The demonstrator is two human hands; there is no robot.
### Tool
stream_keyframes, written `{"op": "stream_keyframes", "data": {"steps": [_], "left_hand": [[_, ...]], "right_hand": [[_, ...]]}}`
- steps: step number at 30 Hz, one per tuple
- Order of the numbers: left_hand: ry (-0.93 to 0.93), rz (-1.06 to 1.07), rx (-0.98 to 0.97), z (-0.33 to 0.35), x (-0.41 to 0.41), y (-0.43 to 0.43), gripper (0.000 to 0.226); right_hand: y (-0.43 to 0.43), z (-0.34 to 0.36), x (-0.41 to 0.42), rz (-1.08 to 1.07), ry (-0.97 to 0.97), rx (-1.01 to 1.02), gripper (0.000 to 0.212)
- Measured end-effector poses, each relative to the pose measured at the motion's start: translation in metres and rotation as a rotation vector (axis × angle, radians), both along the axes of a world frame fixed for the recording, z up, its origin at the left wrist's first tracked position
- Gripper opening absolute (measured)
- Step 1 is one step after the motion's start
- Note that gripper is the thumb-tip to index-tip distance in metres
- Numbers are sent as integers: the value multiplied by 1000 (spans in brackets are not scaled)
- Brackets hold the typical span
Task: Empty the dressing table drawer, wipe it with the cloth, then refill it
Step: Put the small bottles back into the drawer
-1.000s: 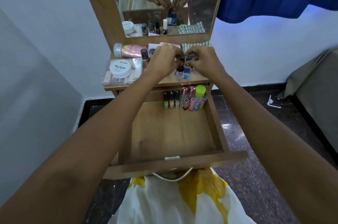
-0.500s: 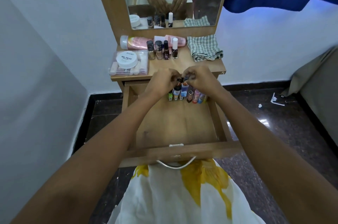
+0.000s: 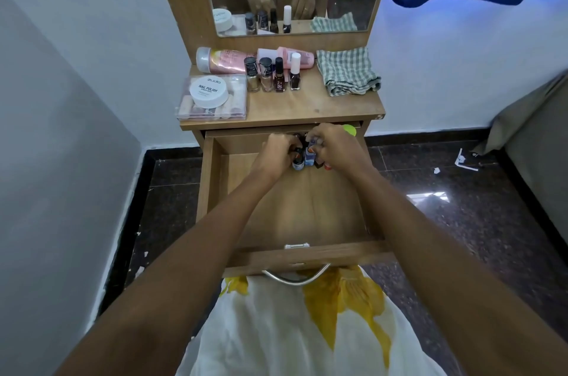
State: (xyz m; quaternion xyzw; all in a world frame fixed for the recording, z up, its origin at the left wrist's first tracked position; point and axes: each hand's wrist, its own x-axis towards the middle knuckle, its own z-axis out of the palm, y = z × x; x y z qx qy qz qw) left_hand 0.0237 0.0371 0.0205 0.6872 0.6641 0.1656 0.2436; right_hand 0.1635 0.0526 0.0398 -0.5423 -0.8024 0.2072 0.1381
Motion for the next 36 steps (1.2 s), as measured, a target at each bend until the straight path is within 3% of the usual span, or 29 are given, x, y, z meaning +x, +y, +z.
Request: {"op": "stream_keyframes", "data": {"steps": [36], "left_hand": [[-18,50,114,-1,8,-9,32]], "right_hand": [[-4,-10,4,-1,-38,145,27]]}}
